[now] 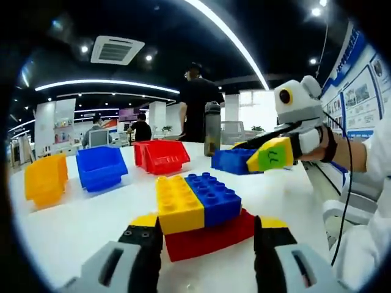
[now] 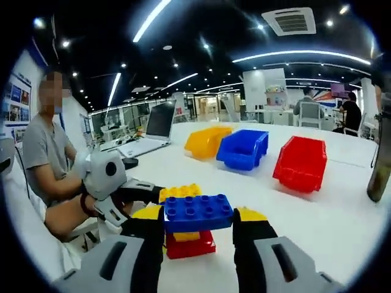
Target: Take apart the toy blocks one by one and place each separated block into its matching bin, sorting the blocks by their type until all the connected pieces are disassembled and separated into the correct bins
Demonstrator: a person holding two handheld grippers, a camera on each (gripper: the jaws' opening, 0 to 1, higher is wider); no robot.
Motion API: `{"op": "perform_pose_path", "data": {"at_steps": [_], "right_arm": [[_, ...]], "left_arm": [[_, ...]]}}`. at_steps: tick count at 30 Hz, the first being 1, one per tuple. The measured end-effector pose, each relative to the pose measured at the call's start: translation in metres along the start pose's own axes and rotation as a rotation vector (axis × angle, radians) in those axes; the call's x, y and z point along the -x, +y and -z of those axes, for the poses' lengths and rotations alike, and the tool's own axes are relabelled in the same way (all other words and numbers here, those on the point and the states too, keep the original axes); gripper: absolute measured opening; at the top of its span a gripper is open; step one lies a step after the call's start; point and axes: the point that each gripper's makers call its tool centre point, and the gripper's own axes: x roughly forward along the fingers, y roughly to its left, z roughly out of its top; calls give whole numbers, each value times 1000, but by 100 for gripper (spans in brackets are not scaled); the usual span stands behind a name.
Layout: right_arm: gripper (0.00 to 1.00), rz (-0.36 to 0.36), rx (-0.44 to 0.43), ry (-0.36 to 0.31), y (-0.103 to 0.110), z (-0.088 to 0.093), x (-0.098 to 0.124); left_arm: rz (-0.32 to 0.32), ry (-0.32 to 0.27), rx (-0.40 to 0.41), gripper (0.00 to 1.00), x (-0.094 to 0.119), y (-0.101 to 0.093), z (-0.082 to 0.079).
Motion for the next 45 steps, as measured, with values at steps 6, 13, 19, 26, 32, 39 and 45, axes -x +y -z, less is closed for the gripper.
{"op": "perform_pose_path", "data": {"at_steps": [6,13,19,26,32,39,45], "right_arm": [[45,27,22,-42,-31,-43,-20],[45,44,21,-40,-61,-79,-72],[45,54,-8,-42,-76,-104,-119],[45,88,-3,11,-92,-106,-176],[45,157,8,61,-117,-94,-216],[46,207,9,59,-131,-91,-231],[78,189,112,-3,-128,-102,-228]], "left_arm": [[-2,-1,-1,61,0,0,0],[-2,-2,-2,61,1,0,0],[-4,-3,-2,61,1,0,0],[-5,-3,-3,61,1,0,0],[-6,-4,-4,61,2,0,0],[-6,-4,-4,61,2,0,-1],[-7,-6,-7,61,3,0,-1]]}}
